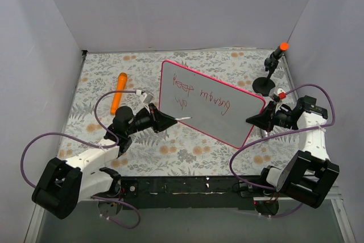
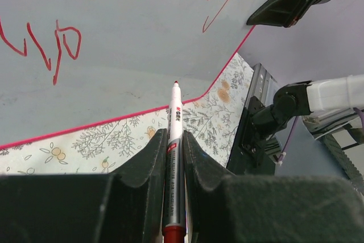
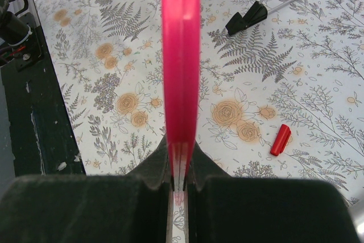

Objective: Write a sentence on the whiteboard

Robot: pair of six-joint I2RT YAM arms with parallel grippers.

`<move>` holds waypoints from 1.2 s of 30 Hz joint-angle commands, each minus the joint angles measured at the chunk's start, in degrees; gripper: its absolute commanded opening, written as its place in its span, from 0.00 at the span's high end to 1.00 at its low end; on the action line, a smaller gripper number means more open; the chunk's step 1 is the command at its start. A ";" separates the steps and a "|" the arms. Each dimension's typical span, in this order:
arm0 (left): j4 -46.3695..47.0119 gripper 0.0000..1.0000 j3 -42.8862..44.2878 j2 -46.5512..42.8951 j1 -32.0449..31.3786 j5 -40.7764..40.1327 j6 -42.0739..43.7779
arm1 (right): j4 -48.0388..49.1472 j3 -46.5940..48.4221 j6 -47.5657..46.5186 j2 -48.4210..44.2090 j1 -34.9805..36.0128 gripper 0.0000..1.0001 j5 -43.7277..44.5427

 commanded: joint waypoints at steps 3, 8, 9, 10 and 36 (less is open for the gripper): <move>-3.48 1.00 -2.04 -4.00 -0.99 -4.64 1.13 | 0.05 -0.14 -1.53 -1.47 0.24 0.99 2.39; -4.54 1.00 -4.33 -8.13 -1.07 -6.22 1.48 | 0.75 -0.15 -0.74 -1.48 0.24 0.99 2.48; -4.54 1.00 -4.60 -8.66 -1.16 -6.83 1.49 | 0.75 -0.23 -0.82 -1.39 0.24 0.99 2.48; -4.46 1.00 -5.12 -9.10 -1.16 -7.18 1.40 | 0.75 -0.23 -0.83 -1.39 0.24 0.99 2.57; -2.26 1.00 -5.57 -7.70 -1.34 -6.05 2.10 | 1.54 -0.32 -0.12 -1.39 0.24 0.99 2.74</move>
